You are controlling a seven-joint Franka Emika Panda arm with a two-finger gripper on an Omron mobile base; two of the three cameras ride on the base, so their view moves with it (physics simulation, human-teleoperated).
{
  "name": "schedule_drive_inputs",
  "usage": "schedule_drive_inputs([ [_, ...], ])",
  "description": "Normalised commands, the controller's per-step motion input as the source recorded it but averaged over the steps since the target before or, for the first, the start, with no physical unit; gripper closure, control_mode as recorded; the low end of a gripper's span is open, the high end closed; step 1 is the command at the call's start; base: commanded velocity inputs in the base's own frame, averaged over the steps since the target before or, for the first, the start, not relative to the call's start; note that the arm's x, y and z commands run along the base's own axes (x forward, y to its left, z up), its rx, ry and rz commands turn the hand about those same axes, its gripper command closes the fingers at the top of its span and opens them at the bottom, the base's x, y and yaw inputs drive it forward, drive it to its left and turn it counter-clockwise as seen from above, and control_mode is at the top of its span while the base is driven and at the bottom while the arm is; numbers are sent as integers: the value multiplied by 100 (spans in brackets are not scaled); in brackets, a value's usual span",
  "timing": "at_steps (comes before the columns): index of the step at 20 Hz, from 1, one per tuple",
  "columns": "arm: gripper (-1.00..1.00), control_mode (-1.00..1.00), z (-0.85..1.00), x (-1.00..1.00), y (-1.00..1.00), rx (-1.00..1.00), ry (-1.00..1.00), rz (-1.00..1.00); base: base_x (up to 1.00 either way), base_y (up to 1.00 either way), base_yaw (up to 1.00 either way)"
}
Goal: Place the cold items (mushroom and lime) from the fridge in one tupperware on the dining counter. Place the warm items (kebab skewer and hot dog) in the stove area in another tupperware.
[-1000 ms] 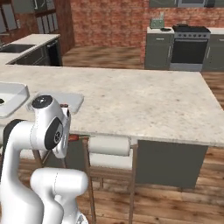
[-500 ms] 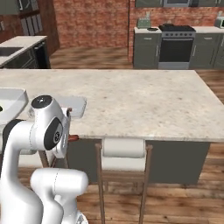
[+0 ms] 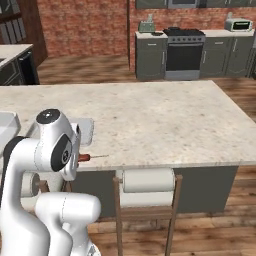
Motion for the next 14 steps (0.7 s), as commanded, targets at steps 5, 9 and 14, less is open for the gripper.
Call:
schedule_drive_inputs([
  [5, 100, 100, 0, 0, 0, 0, 0, 0, 43, 40, -23],
  [9, 100, 100, 0, 0, 0, 0, 0, 0, 39, 36, -21],
  [14, 100, -100, 17, 16, 31, -2, 0, -2, 12, 18, -8],
])
